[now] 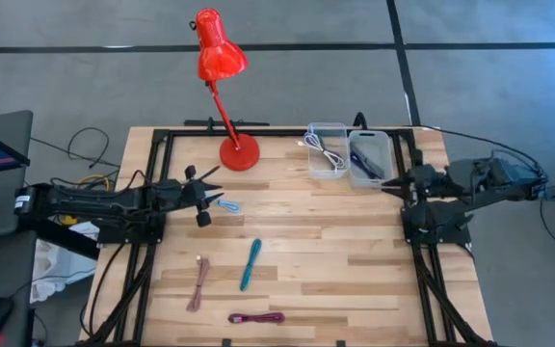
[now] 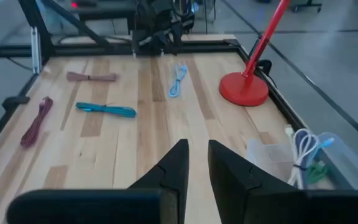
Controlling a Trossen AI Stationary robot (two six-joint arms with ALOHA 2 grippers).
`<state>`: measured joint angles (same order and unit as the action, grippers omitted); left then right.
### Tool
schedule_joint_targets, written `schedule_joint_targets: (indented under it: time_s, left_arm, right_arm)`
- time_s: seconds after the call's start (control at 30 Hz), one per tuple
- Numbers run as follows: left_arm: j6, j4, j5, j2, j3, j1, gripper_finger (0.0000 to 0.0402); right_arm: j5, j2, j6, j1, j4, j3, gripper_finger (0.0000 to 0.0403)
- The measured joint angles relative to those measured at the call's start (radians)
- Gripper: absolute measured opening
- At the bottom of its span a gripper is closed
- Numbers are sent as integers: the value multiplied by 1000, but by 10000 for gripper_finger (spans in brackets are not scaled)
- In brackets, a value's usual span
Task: Pick & Place USB Port
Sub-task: Put the light blue charger cable into the transparent bin
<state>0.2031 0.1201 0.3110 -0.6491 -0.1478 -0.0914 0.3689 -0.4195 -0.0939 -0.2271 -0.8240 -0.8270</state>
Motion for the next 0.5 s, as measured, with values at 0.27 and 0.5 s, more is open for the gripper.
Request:
schedule_joint_targets:
  time_s: [0.27,0.5]
  left_arm:
    - [1,18,2,0,0,0,92]
    - [-1,23,-1,0,0,0,92]
  right_arm:
    - [-27,287,59,-17,310,298,54]
    - [-19,415,47,-14,363,453,54]
